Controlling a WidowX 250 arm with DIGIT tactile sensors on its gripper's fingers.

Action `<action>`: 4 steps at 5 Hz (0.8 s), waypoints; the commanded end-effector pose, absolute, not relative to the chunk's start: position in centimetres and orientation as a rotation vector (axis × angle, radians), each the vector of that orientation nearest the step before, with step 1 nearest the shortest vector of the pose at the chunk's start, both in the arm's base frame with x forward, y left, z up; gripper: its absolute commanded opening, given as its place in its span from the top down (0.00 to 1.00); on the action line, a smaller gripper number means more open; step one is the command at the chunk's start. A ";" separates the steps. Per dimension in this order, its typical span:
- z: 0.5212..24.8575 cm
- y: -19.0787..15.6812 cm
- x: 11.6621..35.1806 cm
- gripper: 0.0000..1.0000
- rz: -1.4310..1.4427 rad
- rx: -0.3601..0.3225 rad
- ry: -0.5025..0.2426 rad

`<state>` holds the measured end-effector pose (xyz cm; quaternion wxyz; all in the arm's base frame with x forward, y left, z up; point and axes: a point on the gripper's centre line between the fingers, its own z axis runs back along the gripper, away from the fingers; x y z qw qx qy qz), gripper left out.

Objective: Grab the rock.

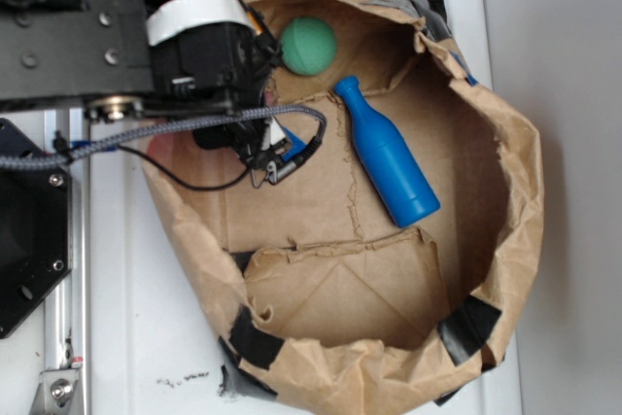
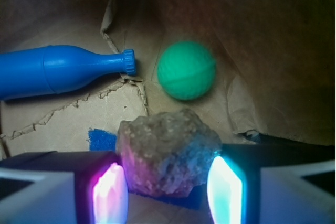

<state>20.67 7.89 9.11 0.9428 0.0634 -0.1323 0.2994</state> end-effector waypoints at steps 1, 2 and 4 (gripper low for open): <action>12.1 5.8 21.4 1.00 0.535 0.069 -0.289; 13.3 3.8 21.4 1.00 0.492 0.032 -0.239; 16.0 2.6 22.8 1.00 0.408 -0.021 -0.137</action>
